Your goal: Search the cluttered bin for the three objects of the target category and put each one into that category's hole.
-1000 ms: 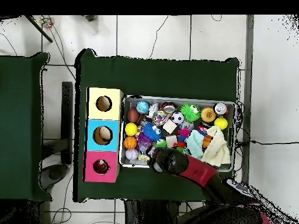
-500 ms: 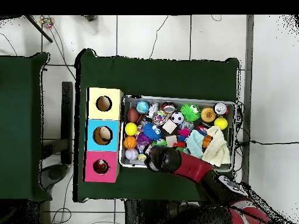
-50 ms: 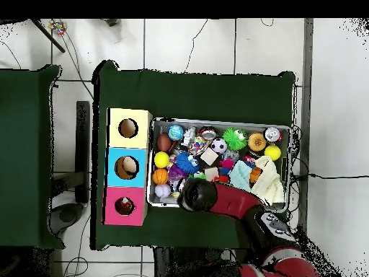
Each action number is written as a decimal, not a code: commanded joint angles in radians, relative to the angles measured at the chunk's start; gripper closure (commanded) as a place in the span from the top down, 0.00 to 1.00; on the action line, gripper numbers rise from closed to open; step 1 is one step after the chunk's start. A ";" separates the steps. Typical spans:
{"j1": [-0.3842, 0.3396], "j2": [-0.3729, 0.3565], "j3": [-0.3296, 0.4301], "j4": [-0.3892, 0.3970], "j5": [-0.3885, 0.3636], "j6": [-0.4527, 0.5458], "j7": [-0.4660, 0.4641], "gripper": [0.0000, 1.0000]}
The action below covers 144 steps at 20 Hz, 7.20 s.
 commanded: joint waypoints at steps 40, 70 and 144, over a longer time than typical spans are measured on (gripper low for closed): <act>0.028 -0.108 -0.136 -0.287 -0.100 0.160 -0.072 1.00; 0.023 -0.116 -0.009 0.130 -0.043 -0.145 0.131 1.00; -0.126 -0.196 0.086 -0.193 -0.157 0.218 -0.020 1.00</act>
